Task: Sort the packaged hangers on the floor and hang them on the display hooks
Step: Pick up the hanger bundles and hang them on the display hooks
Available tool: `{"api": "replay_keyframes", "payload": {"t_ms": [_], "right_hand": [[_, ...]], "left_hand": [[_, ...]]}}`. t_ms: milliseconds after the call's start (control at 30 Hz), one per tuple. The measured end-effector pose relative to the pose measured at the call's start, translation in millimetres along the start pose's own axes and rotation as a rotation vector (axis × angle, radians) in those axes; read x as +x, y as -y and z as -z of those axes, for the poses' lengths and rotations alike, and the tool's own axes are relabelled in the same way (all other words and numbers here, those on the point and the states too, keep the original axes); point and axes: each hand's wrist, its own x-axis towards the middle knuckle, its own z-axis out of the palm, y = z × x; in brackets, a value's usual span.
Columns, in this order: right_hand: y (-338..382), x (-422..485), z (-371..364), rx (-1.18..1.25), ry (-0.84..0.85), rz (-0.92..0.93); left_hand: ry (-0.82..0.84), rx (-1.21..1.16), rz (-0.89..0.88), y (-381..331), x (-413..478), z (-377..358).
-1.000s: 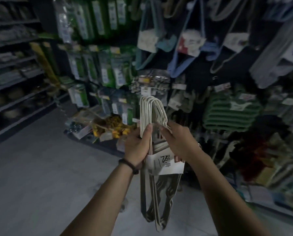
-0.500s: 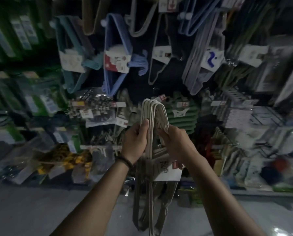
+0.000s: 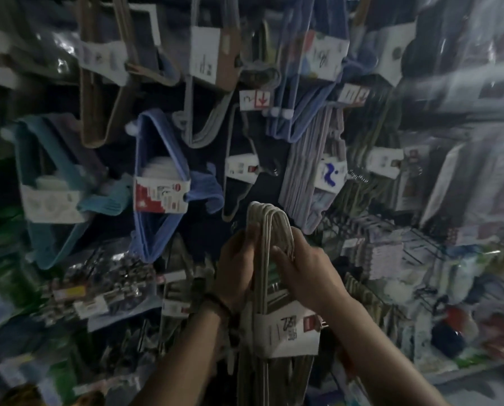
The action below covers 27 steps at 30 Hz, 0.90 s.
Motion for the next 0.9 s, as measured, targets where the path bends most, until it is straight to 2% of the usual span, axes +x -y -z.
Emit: {"api": "replay_keyframes", "payload": {"t_ms": [167,333,433,533,600,700,767,900], "right_hand": [[0.4,37.8,5.6,-0.025,-0.107,0.016],[-13.1,87.2,17.4,-0.064,-0.111,0.060],[-21.8,112.9,25.7,-0.003,-0.110,0.079],[-30.7,135.0,33.0,0.071,-0.144,0.073],[-35.9,147.8,38.3,0.113,-0.194,0.091],[-37.9,166.9,43.0,0.107,-0.183,0.104],[-35.7,179.7,42.6,0.038,-0.146,0.113],[-29.1,207.4,41.6,-0.011,-0.115,0.114]], "left_hand": [[0.103,-0.063,-0.012,-15.1,38.4,-5.3],[0.162,0.057,0.039,-46.8,83.3,0.0],[0.095,0.203,0.049,-65.6,101.2,0.9],[0.071,0.357,-0.038,-71.3,113.8,3.1],[0.047,0.392,-0.095,-78.6,126.1,8.3],[0.032,0.382,-0.107,-102.9,146.2,12.0],[0.058,0.387,-0.097,-120.0,158.5,13.5],[0.165,0.528,0.045,-150.6,175.2,17.2]]}}
